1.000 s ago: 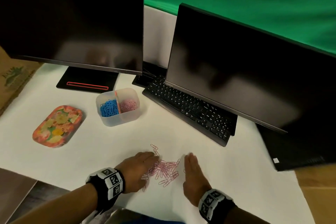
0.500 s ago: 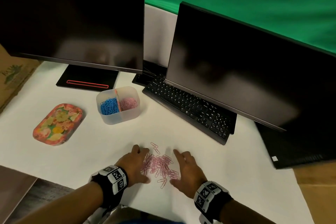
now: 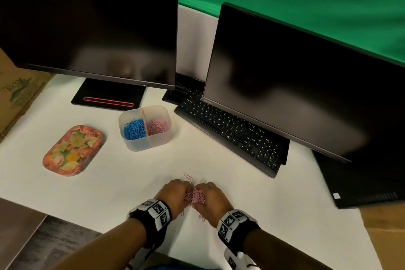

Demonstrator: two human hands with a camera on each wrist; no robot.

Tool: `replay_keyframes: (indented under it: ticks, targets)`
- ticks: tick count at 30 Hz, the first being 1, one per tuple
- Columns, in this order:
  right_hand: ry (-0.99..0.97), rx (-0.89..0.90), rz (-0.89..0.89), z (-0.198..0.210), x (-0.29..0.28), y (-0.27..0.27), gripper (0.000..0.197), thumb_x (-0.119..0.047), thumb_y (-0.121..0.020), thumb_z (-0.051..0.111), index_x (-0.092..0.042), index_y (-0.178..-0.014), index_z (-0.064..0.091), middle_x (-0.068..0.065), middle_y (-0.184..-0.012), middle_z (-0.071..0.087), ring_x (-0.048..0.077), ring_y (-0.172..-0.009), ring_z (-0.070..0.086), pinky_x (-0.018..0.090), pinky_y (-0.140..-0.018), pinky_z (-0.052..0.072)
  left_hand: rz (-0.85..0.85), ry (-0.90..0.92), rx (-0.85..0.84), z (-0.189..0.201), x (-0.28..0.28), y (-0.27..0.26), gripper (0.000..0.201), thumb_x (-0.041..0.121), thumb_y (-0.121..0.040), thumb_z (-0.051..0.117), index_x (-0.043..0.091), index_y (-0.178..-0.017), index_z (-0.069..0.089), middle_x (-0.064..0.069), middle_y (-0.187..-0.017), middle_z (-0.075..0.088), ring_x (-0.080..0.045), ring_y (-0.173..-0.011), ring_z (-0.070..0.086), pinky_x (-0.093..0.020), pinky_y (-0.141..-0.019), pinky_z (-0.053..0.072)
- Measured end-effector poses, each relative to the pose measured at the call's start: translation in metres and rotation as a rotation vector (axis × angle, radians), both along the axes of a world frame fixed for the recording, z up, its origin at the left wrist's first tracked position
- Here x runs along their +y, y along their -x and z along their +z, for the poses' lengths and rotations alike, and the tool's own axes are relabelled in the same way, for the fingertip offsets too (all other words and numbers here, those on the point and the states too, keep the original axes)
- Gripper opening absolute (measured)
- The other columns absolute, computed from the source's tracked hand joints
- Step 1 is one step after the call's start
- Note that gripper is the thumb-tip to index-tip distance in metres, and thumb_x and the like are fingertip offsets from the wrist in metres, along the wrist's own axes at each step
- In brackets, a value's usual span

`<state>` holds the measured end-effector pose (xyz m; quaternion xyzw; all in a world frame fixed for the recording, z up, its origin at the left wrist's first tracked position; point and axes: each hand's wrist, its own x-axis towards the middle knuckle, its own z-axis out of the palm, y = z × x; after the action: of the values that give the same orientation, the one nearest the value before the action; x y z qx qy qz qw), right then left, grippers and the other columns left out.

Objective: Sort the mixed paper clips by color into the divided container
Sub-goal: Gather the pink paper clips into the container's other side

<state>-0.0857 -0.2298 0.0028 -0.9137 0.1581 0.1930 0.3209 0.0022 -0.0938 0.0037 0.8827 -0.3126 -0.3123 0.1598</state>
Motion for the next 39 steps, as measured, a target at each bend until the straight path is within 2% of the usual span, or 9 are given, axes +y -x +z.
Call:
replay_keyframes:
  ticks: [3, 9, 14, 17, 20, 26, 31, 34, 39]
  targets:
    - [-0.009, -0.038, -0.011, -0.002, 0.0, -0.008, 0.03, -0.024, -0.09, 0.057, -0.02, -0.12, 0.06, 0.005, -0.112, 0.057, 0.021, -0.105, 0.056, 0.03, -0.091, 0.046, -0.001, 0.013, 0.001, 0.002, -0.005, -0.003, 0.015, 0.025, -0.086, 0.058, 0.02, -0.097, 0.066, -0.004, -0.098, 0.065, -0.024, -0.093, 0.062, -0.024, -0.072, 0.04]
    - [-0.046, -0.048, -0.068, -0.001, -0.006, -0.023, 0.017, -0.02, -0.091, 0.056, -0.015, -0.094, 0.072, 0.003, -0.092, 0.067, 0.016, -0.084, 0.062, 0.027, -0.076, 0.052, 0.033, 0.071, 0.012, 0.01, -0.006, -0.013, 0.015, 0.021, -0.087, 0.055, 0.02, -0.091, 0.07, -0.001, -0.091, 0.07, -0.018, -0.084, 0.062, -0.022, -0.067, 0.036]
    - [-0.16, -0.022, -0.135, 0.009, -0.012, -0.031, 0.014, -0.016, -0.088, 0.06, -0.016, -0.091, 0.074, -0.004, -0.078, 0.066, 0.013, -0.071, 0.065, 0.023, -0.067, 0.055, 0.075, 0.138, 0.062, 0.02, -0.004, -0.021, 0.018, 0.014, -0.082, 0.057, 0.021, -0.086, 0.073, 0.002, -0.084, 0.071, -0.016, -0.079, 0.064, -0.021, -0.068, 0.044]
    - [-0.158, -0.055, -0.146, 0.024, -0.016, -0.042, 0.011, -0.017, -0.087, 0.064, -0.015, -0.09, 0.074, -0.007, -0.07, 0.064, 0.004, -0.058, 0.058, 0.018, -0.059, 0.05, 0.114, 0.174, 0.031, 0.035, -0.003, -0.03, 0.011, 0.016, -0.08, 0.064, 0.019, -0.086, 0.073, 0.002, -0.077, 0.069, -0.013, -0.069, 0.058, -0.019, -0.064, 0.04]
    - [-0.156, -0.081, -0.141, 0.048, -0.018, -0.067, 0.011, -0.018, -0.086, 0.066, -0.015, -0.092, 0.074, -0.007, -0.066, 0.064, 0.004, -0.048, 0.057, 0.022, -0.055, 0.053, 0.147, 0.233, -0.063, 0.053, -0.002, -0.049, 0.008, 0.016, -0.081, 0.064, 0.017, -0.081, 0.073, -0.004, -0.074, 0.07, -0.017, -0.066, 0.057, -0.021, -0.063, 0.04]
    - [-0.071, -0.164, -0.097, 0.095, -0.01, -0.145, 0.013, -0.018, -0.085, 0.065, -0.017, -0.092, 0.076, 0.007, -0.081, 0.073, 0.025, -0.069, 0.07, 0.036, -0.066, 0.06, 0.272, 0.276, -0.138, 0.092, 0.004, -0.113, 0.008, 0.017, -0.083, 0.069, 0.018, -0.089, 0.074, 0.002, -0.074, 0.068, -0.012, -0.067, 0.058, -0.017, -0.065, 0.042]
    - [0.003, -0.119, -0.078, 0.112, 0.006, -0.211, 0.008, -0.018, -0.08, 0.07, -0.01, -0.082, 0.073, 0.014, -0.087, 0.071, 0.031, -0.074, 0.071, 0.041, -0.069, 0.061, 0.435, 0.264, -0.101, 0.101, 0.008, -0.164, 0.01, 0.026, -0.069, 0.081, 0.02, -0.072, 0.074, 0.002, -0.065, 0.068, -0.012, -0.059, 0.06, -0.019, -0.062, 0.046]
    - [0.089, -0.066, -0.077, 0.112, 0.016, -0.239, 0.021, -0.012, -0.079, 0.071, -0.006, -0.099, 0.071, 0.016, -0.103, 0.069, 0.033, -0.089, 0.07, 0.04, -0.08, 0.059, 0.545, 0.162, -0.04, 0.101, 0.007, -0.184, 0.01, 0.023, -0.065, 0.082, 0.021, -0.065, 0.071, 0.001, -0.066, 0.071, -0.015, -0.065, 0.068, -0.022, -0.066, 0.055]
    - [0.145, 0.005, -0.05, 0.104, 0.03, -0.264, 0.03, -0.008, -0.079, 0.07, -0.004, -0.109, 0.068, 0.016, -0.112, 0.067, 0.03, -0.101, 0.067, 0.034, -0.086, 0.057, 0.544, -0.012, 0.021, 0.101, 0.0, -0.194, 0.016, 0.01, -0.066, 0.075, 0.014, -0.082, 0.075, -0.004, -0.078, 0.071, -0.02, -0.076, 0.068, -0.024, -0.061, 0.05]
